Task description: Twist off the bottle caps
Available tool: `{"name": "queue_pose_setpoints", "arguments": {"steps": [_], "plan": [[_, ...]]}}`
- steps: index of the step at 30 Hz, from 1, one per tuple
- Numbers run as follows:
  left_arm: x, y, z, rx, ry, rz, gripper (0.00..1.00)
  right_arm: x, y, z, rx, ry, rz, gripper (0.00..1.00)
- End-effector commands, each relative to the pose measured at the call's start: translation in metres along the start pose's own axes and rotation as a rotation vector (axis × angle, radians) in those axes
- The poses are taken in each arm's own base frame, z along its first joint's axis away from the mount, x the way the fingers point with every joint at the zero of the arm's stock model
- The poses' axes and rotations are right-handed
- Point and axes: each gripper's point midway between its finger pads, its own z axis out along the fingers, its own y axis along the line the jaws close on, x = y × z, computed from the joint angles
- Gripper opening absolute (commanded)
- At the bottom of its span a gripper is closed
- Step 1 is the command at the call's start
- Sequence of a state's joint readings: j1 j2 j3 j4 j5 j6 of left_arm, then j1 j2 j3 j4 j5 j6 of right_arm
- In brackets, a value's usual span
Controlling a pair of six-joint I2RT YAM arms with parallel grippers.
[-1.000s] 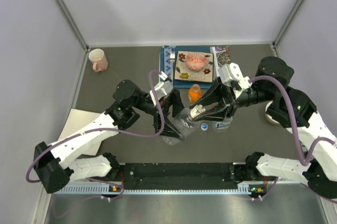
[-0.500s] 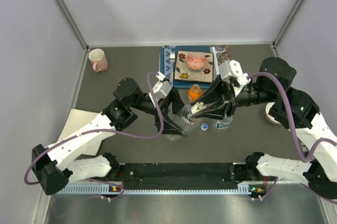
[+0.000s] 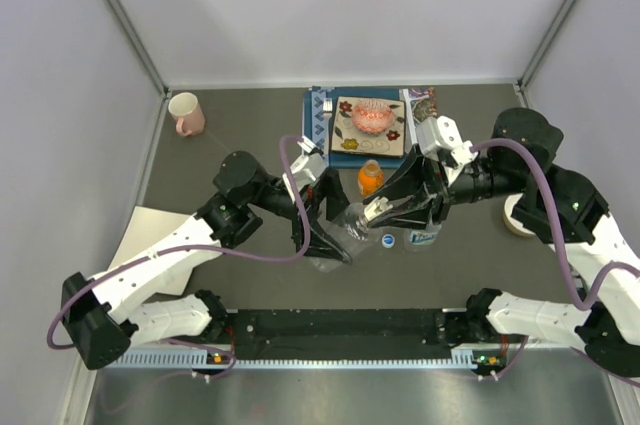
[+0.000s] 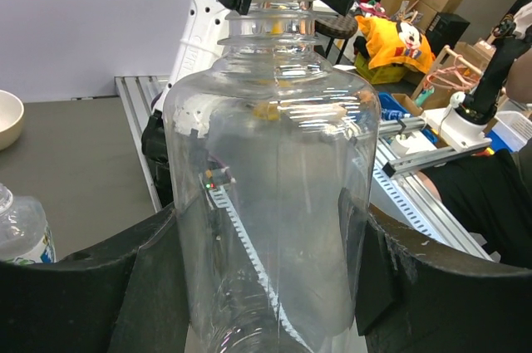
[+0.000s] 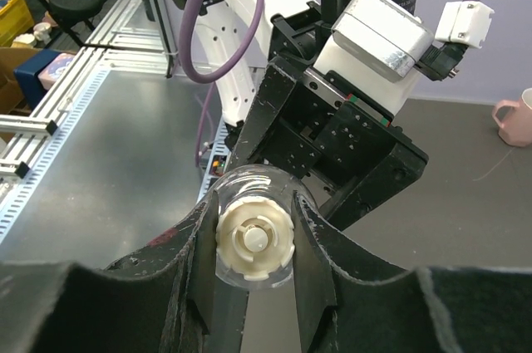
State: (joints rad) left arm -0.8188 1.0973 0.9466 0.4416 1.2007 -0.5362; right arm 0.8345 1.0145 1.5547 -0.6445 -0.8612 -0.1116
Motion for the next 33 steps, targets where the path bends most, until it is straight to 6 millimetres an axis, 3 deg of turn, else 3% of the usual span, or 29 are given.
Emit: {"name": "queue_pose_setpoints", "arguments": {"steps": [1, 3, 10, 15, 20, 23, 24, 26, 27, 30, 31, 33], "plan": [[-0.002, -0.012, -0.006, 0.058, 0.026, 0.013, 0.39, -0.05, 0.019, -0.022, 0.013, -0.116, -0.134, 0.0], [-0.001, -0.012, -0.006, 0.069, 0.035, 0.005, 0.39, -0.054, 0.022, -0.025, 0.014, -0.127, -0.157, 0.0], [0.014, -0.025, -0.01, 0.136, 0.067, -0.08, 0.39, -0.073, 0.061, -0.043, -0.107, -0.178, -0.25, 0.0], [0.01, -0.034, -0.011, 0.156, 0.057, -0.067, 0.4, -0.066, 0.082, -0.043, -0.253, -0.165, -0.246, 0.0], [0.004, -0.037, -0.01, 0.155, 0.048, -0.045, 0.4, -0.061, 0.073, -0.036, -0.246, -0.145, -0.212, 0.0], [0.005, -0.03, -0.01, 0.121, 0.047, -0.033, 0.4, -0.064, 0.051, -0.032, -0.121, -0.145, -0.196, 0.0], [0.002, -0.022, -0.009, 0.079, 0.026, 0.031, 0.4, -0.067, 0.032, -0.031, -0.014, -0.148, -0.18, 0.0], [0.006, -0.006, -0.011, -0.013, 0.034, -0.014, 0.39, -0.069, 0.004, -0.03, 0.134, -0.164, -0.141, 0.0], [0.003, 0.012, -0.013, -0.108, 0.015, 0.041, 0.39, -0.067, -0.026, -0.035, 0.304, -0.166, -0.105, 0.0], [0.001, 0.04, -0.025, -0.303, 0.0, 0.068, 0.35, -0.045, -0.07, -0.041, 0.52, -0.132, -0.047, 0.0], [-0.005, 0.056, -0.033, -0.419, -0.026, 0.085, 0.37, -0.033, -0.079, -0.04, 0.558, -0.111, -0.019, 0.0], [-0.003, 0.07, -0.046, -0.542, -0.018, 0.114, 0.38, -0.026, -0.101, -0.053, 0.704, -0.113, 0.011, 0.0]]}}
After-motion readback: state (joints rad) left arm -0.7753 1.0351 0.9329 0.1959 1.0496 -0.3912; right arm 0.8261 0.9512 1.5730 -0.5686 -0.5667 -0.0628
